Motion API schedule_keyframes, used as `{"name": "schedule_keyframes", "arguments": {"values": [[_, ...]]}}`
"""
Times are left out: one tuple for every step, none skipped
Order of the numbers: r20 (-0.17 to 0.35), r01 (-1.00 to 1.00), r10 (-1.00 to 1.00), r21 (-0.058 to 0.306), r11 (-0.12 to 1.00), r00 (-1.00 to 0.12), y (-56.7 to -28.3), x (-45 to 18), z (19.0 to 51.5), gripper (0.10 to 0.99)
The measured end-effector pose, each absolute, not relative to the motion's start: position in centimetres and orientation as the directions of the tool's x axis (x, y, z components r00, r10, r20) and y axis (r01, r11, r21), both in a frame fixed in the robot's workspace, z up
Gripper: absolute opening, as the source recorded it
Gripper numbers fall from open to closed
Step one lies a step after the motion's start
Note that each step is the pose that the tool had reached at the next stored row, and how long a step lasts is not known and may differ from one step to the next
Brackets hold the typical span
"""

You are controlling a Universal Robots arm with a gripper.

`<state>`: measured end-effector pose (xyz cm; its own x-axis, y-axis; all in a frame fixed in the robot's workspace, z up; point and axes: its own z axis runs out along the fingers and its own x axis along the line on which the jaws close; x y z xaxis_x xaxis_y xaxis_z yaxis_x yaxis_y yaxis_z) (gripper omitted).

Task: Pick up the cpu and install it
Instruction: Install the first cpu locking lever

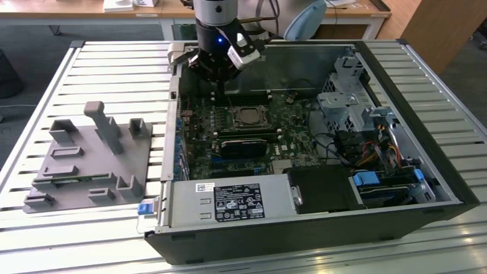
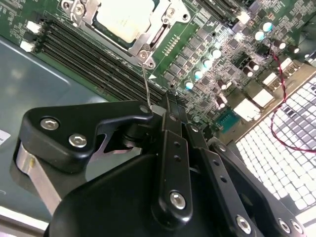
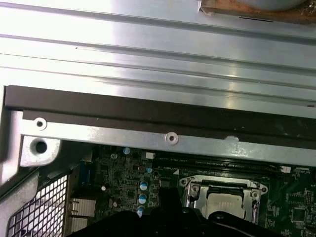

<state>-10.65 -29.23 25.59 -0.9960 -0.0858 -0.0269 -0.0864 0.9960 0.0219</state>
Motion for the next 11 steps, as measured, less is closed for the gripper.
{"name": "schedule_keyframes", "arguments": {"values": [[-0.027,-0.086,-0.086,0.022,0.996,-0.996,-29.2,-10.5,25.6,0.106],[-0.027,-0.086,-0.085,0.022,0.996,-0.996,-29.2,-10.4,25.6,0.106],[-0.027,-0.086,-0.085,0.022,0.996,-0.996,-29.2,-10.3,25.6,0.106],[-0.027,-0.086,-0.085,0.022,0.996,-0.996,-29.2,-10.2,25.6,0.106],[-0.027,-0.086,-0.085,0.022,0.996,-0.996,-29.2,-10.0,25.6,0.106],[-0.027,-0.086,-0.085,0.022,0.996,-0.996,-29.2,-9.9,25.6,0.106],[-0.027,-0.086,-0.085,0.022,0.996,-0.996,-29.2,-9.8,25.6,0.106],[-0.027,-0.086,-0.085,0.022,0.996,-0.996,-29.2,-9.7,25.6,0.106],[-0.027,-0.086,-0.085,0.021,0.996,-0.996,-29.2,-9.6,25.6,0.106],[-0.027,-0.086,-0.085,0.021,0.996,-0.996,-29.2,-9.5,25.6,0.106],[-0.027,-0.086,-0.085,0.021,0.996,-0.996,-29.2,-9.4,25.6,0.106]]}}
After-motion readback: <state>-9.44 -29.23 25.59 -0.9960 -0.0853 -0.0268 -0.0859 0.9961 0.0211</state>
